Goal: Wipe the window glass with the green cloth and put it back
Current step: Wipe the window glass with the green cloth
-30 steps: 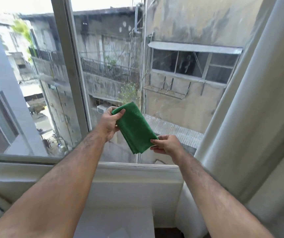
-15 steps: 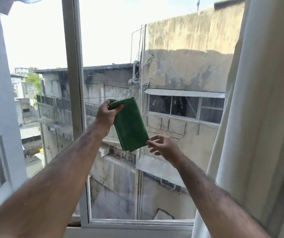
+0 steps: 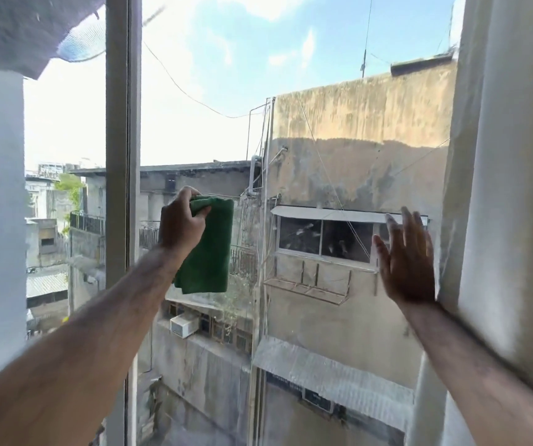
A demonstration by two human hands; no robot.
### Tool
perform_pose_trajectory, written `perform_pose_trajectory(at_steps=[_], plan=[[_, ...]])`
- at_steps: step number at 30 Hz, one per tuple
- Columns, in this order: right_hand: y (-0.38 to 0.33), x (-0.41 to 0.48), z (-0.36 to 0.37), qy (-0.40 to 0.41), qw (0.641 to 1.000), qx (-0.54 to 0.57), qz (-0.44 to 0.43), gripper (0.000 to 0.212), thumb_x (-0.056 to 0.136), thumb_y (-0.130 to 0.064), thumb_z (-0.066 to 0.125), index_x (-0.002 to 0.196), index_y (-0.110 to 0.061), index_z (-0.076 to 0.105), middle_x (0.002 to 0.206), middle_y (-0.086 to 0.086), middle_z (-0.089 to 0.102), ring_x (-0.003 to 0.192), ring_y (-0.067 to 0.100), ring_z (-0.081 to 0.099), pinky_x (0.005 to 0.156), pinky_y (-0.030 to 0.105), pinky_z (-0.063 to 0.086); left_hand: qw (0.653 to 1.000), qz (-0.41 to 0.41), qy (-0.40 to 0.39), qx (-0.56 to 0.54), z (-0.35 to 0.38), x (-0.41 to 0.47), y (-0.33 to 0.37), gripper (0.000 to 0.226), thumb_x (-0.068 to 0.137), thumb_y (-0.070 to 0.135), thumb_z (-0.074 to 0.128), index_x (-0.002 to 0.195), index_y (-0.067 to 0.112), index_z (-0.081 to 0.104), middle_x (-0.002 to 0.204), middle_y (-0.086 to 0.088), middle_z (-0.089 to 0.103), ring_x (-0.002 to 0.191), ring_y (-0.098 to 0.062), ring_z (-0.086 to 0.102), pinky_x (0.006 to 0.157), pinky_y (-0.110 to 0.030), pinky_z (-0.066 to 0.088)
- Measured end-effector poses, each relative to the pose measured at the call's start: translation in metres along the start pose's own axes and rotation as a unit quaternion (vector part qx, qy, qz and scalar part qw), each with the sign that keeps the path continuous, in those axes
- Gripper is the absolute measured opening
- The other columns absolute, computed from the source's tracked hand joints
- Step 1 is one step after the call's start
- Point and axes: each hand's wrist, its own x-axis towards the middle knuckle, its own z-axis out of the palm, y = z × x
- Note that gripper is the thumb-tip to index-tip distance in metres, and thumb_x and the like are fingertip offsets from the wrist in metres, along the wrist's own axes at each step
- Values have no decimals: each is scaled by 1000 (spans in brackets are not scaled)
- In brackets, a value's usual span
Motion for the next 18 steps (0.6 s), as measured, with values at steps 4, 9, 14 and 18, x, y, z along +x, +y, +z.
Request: perform_pose_trajectory(at_steps=[4,9,14,18], plan=[[22,3,21,1,1000,28,2,68,109,-49,25,166,-16,40,180,14,19,168,36,16,133,63,21,970,122,136,158,14,-10,-7,23,87,9,73,100,3,55,97,-18,60,87,-35,59,69,-50,54],[43,-2,57,51,997,-53,-28,65,114,-44,26,173,-20,17,183,13,3,170,36,5,134,62,15,956,217,102,168,44,-32,-13,13,91,-5,60,103,-1,65,104,-21,65,92,-39,64,70,-54,61],[54,2,80,104,992,-55,-36,64,114,-44,24,174,-23,14,183,11,3,170,33,5,133,64,16,940,224,62,249,80,-80,-54,57,107,30,50,153,-1,42,160,-25,41,148,-40,40,118,-62,36],[53,2,85,114,991,-55,-38,63,115,-44,21,173,-22,17,183,13,6,170,34,7,132,65,18,949,191,75,240,89,-76,-62,61,107,37,42,158,7,33,167,-17,31,155,-36,27,121,-66,27]])
